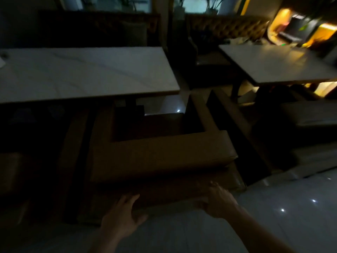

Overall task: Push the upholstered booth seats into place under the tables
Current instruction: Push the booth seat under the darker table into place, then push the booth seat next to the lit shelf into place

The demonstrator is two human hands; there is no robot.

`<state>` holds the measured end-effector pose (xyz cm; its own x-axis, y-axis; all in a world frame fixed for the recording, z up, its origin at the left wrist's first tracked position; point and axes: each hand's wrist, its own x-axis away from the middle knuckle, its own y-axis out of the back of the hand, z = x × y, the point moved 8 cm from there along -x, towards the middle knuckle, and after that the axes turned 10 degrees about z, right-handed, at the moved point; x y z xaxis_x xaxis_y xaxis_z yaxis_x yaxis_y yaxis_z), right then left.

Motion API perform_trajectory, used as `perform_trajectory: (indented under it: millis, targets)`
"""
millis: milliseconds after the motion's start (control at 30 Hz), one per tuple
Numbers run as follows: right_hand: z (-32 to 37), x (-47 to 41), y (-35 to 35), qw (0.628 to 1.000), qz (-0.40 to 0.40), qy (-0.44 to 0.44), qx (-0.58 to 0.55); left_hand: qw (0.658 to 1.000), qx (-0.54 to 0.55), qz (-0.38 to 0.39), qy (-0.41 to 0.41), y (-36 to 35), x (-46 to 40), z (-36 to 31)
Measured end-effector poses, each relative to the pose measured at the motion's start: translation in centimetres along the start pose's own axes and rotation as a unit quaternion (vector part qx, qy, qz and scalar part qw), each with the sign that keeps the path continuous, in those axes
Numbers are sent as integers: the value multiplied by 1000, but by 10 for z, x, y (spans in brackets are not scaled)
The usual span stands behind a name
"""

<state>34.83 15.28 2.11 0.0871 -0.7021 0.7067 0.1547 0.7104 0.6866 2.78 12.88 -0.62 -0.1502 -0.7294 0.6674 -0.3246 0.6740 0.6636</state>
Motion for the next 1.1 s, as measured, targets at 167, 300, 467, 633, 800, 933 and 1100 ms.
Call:
perform_trajectory:
  millis: [167,300,467,633,800,933,1100]
  targets:
    - [-5,40,29,999,-43,-5,-19,997,2,68,-37,27,14,-52]
    - [-12,87,59,994,-99,-23,-31,995,-11,62,-72,45,25,-100]
    - [-43,140,71,989,-118,-55,-67,994,-26,35,-104,56,37,-151]
    - [-93,179,71,980,-143,-102,-91,989,-37,39,-141,58,54,-206]
    - [-153,212,78,971,-186,-123,-85,980,-59,20,-189,45,66,-272]
    - [-209,242,80,967,-211,-118,-85,973,-91,8,-210,19,78,-340]
    - [-282,286,81,967,-214,-113,-79,961,-159,-33,-223,-27,100,-434]
